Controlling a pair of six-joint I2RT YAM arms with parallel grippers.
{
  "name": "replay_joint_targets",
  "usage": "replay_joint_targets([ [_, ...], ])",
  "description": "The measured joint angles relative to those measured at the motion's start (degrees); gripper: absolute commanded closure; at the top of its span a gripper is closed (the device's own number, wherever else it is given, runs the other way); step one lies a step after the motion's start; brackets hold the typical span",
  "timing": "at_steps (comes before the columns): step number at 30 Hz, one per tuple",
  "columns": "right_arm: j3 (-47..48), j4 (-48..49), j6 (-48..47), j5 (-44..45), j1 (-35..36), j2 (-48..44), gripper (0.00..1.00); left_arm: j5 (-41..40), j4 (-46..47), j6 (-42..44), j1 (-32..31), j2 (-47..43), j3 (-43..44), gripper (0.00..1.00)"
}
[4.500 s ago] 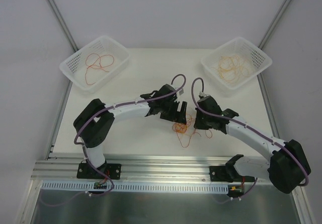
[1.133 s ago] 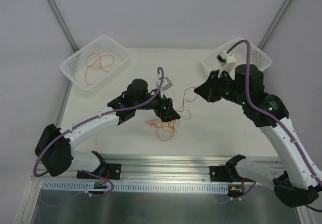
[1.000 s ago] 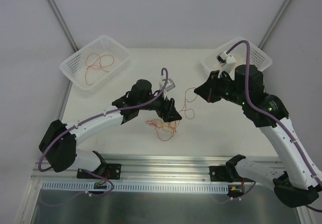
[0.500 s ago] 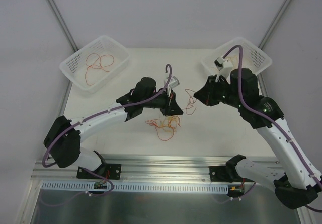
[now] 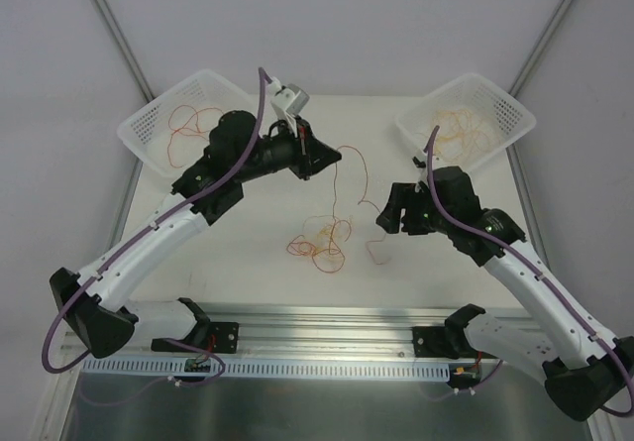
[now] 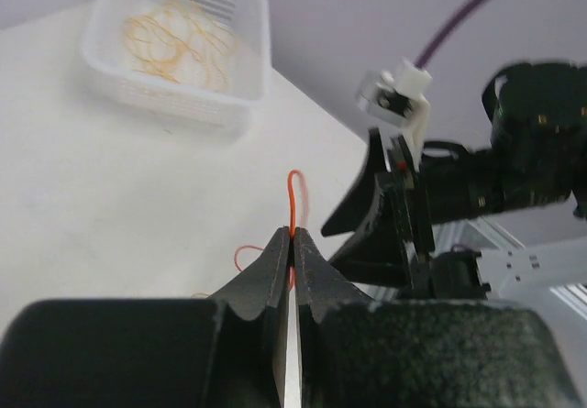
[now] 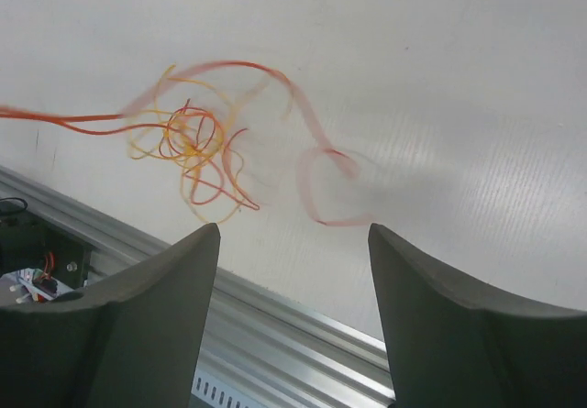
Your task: Untangle the cables
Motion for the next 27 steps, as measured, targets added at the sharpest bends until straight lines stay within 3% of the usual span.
replay_joint_targets([
  [4, -4.0, 3.0, 0.9, 1.0, 0.0, -3.7, 0.3, -5.3, -3.2, -0.2, 1.6, -1.0, 5.4, 1.0],
  [10, -10.3, 13.7, 4.6, -2.6, 0.2, -2.7, 0.33, -7.8, -5.9, -3.3, 1.7, -0.5, 6.7, 1.0],
  [20, -19.9, 34.6, 11.1, -6.7, 8.1, 8.5, 0.34, -16.4, -8.1, -8.5, 1.7, -0.1, 7.1, 1.0],
  [27, -23.4, 48.4, 14.6, -5.4, 8.8, 17.3, 0.32, -19.7, -8.4, -10.6, 1.4, -0.1, 7.8, 1.0],
])
